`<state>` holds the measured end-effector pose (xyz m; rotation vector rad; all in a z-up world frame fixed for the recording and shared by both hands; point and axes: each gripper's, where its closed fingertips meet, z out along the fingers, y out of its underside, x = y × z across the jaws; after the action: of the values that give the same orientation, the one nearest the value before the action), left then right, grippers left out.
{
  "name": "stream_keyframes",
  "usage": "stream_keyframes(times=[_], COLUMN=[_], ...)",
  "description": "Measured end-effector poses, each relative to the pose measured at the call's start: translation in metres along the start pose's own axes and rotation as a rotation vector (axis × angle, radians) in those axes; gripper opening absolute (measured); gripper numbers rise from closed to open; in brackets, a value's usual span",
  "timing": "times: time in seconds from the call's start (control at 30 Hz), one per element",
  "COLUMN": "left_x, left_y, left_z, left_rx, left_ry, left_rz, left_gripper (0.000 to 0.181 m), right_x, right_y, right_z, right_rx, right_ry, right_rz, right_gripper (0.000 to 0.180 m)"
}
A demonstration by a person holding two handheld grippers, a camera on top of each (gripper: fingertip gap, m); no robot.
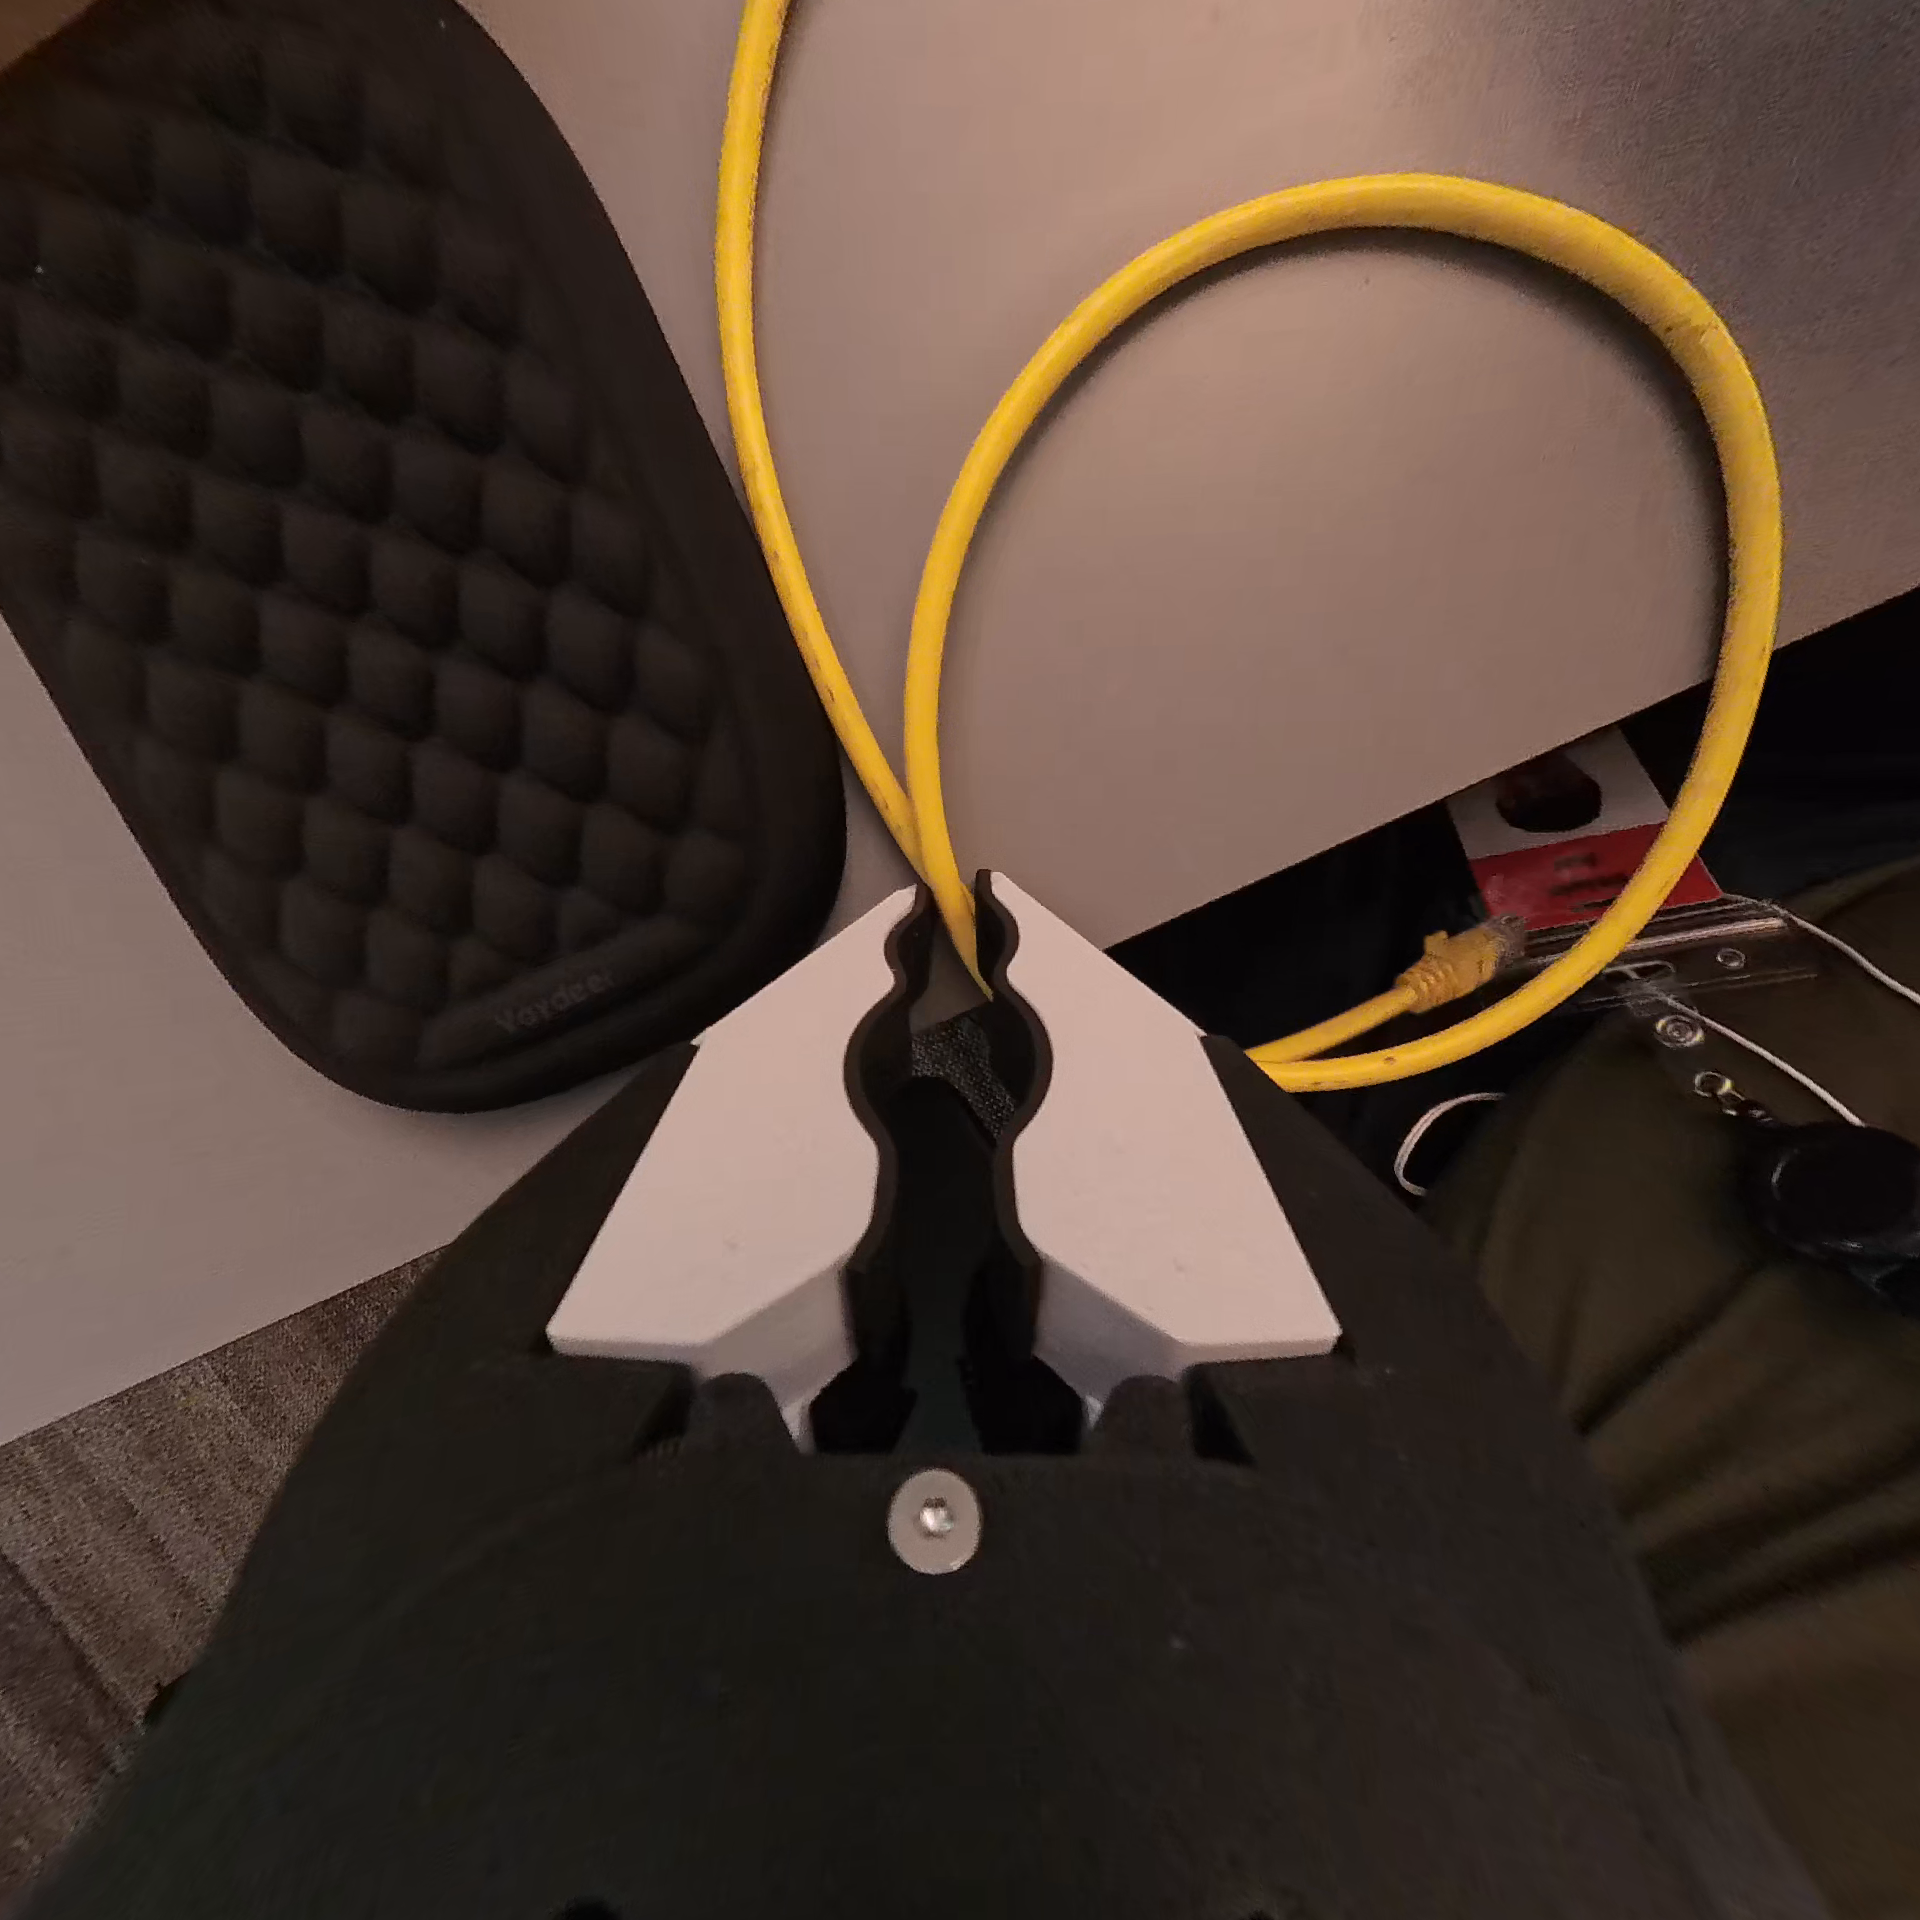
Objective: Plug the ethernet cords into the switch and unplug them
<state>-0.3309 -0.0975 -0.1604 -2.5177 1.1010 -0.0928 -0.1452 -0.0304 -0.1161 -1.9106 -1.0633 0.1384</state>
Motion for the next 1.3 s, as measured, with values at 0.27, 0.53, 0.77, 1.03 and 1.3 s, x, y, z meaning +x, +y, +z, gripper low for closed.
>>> stream_keyframes(times=[0.27,0.53,0.77,1.03,1.3], left_x=[-0.001,-0.004,-0.008,-0.015,-0.009], left_y=[0.003,0.004,0.003,0.006,-0.004], left_z=[-0.001,-0.001,0.0,-0.001,0.003], left_rx=[0.011,0.026,0.036,0.026,0.024], left_ry=[0.021,0.034,0.028,0.015,0.018], left_rz=[-0.015,-0.028,-0.039,-0.054,-0.04], left_gripper=[0.007,0.006,0.006,0.005,0.005], right_x=[0.018,0.02,0.014,0.033,-0.012], right_y=[0.02,0.029,0.026,0.04,0.018], right_z=[0.04,0.015,-0.006,-0.024,-0.022], right_rx=[-0.2,-0.139,-0.036,-0.097,0.017], right_ry=[0.162,0.052,-0.238,-0.267,-0.134], right_rz=[-0.159,-0.024,0.299,0.424,0.08], right_gripper=[0.012,0.006,0.005,0.008,0.04])
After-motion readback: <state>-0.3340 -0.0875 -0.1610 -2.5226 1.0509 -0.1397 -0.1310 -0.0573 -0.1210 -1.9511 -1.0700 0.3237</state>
